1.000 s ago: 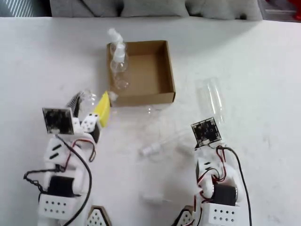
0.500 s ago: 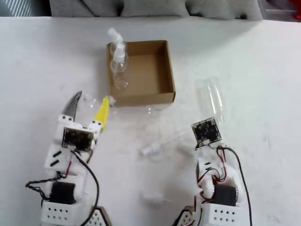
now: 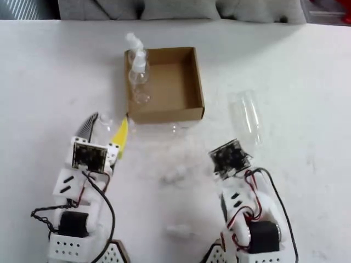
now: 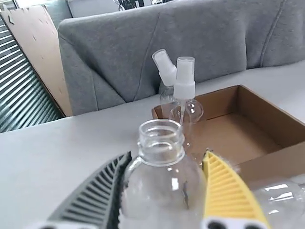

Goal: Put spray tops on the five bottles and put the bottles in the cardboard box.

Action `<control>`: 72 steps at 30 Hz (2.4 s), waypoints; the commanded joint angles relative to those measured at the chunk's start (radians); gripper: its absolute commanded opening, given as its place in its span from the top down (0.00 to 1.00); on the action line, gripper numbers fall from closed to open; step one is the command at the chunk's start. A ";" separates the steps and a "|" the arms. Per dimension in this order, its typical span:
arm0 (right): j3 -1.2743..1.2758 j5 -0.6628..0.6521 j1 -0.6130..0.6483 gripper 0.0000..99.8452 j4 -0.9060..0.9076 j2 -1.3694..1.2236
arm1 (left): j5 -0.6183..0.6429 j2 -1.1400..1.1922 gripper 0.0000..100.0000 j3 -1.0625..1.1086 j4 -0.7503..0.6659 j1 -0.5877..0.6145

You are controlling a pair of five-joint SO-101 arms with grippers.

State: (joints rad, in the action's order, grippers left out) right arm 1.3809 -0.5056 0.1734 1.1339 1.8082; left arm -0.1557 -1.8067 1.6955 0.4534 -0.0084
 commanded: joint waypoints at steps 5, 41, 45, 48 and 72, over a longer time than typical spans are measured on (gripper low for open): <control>-0.118 -0.130 0.291 0.97 0.036 -0.087 | 0.011 -0.016 0.92 -0.003 0.020 -0.004; -0.336 -0.655 0.458 0.87 -0.182 -1.155 | 0.011 -0.016 0.92 -0.003 0.049 -0.004; -0.336 -0.657 0.452 0.87 -0.228 -1.208 | 0.011 -0.015 0.92 -0.003 0.049 -0.005; -0.358 -0.657 0.449 0.81 -0.231 -1.247 | 0.011 -0.015 0.92 -0.003 0.049 -0.007; -0.603 -0.423 0.325 0.98 -0.366 -1.555 | 0.011 -0.015 0.92 -0.003 0.049 -0.012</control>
State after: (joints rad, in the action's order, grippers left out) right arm 0.8945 -1.1316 0.5524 0.7748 0.2478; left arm -0.1557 -1.8067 1.6955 0.5010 -0.0084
